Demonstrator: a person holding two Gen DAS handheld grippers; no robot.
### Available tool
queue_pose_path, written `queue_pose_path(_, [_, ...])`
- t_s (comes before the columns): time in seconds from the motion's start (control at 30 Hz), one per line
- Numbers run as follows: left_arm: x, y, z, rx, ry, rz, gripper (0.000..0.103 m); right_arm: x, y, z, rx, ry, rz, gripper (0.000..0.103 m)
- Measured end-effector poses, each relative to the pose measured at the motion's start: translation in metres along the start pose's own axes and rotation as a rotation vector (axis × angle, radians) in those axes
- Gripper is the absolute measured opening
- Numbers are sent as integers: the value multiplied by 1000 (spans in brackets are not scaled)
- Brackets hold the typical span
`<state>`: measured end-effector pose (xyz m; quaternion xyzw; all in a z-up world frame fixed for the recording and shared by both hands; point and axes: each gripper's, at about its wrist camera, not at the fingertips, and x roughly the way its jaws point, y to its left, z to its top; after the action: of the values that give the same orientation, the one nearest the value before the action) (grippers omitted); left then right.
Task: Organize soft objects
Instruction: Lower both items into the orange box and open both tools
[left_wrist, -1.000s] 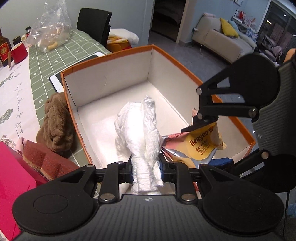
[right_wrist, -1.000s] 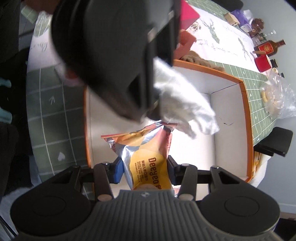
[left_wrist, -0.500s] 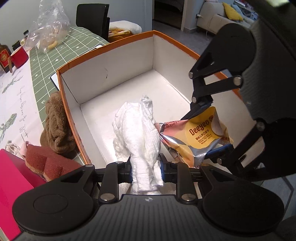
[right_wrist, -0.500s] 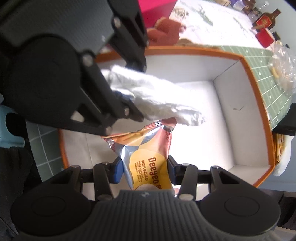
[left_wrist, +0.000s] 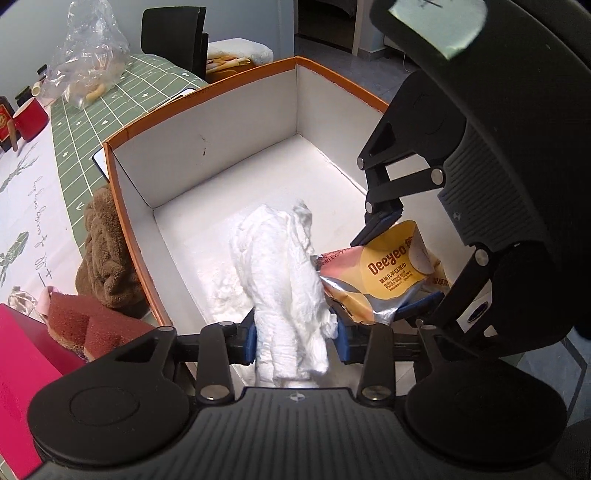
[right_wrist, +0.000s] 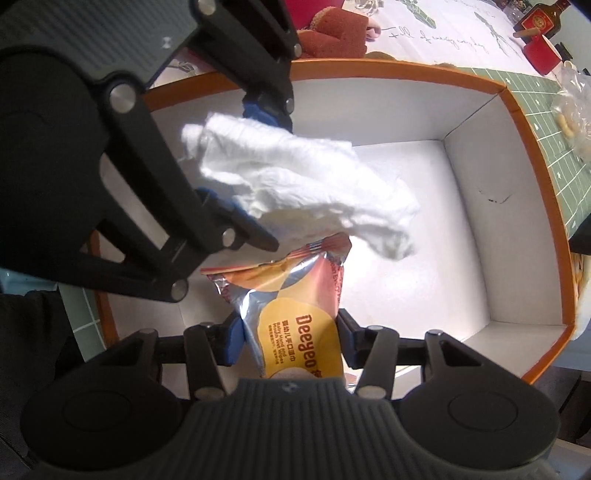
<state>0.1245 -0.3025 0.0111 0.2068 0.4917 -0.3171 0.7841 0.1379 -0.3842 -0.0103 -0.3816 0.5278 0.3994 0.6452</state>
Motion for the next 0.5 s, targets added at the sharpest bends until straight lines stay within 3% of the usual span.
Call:
queue_pose_path(0.13, [-8, -2, -2, 22, -21, 18, 63, -7, 3, 1, -8, 4, -22, 51])
queue_pose_path(0.23, [-17, 0, -2, 24, -42, 23, 63, -19, 4, 2, -4, -12, -38, 55])
queue_pose_path(0.3, [-23, 1, -2, 20, -54, 23, 63, -28, 6, 3, -4, -20, -41, 64])
queue_pose_path(0.5, [-43, 5, -7, 19, -82, 39, 64, -47, 20, 12, -28, -10, -72, 65])
